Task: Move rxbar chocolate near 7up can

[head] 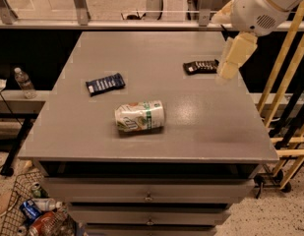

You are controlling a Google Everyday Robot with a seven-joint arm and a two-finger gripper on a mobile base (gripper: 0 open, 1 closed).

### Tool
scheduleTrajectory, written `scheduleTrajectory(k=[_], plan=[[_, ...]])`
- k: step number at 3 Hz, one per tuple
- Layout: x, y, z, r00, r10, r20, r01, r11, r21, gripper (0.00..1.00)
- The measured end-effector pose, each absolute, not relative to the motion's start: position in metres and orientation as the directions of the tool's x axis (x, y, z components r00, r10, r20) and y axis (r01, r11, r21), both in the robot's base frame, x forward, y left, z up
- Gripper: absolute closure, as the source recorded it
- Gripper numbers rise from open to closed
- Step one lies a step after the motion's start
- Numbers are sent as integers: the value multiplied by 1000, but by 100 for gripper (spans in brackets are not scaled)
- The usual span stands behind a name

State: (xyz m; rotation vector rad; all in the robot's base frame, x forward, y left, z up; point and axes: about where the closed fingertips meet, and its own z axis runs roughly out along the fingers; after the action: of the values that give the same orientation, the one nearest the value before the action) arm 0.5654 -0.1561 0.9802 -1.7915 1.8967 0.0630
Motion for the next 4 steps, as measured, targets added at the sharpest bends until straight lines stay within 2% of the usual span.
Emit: scheduleTrajectory(k=[2,4], plan=[[624,-154,953,21,-956,-291,-956,66,-284,0],[679,-177,925,-88,-977,-192,-953,139,-268,0]])
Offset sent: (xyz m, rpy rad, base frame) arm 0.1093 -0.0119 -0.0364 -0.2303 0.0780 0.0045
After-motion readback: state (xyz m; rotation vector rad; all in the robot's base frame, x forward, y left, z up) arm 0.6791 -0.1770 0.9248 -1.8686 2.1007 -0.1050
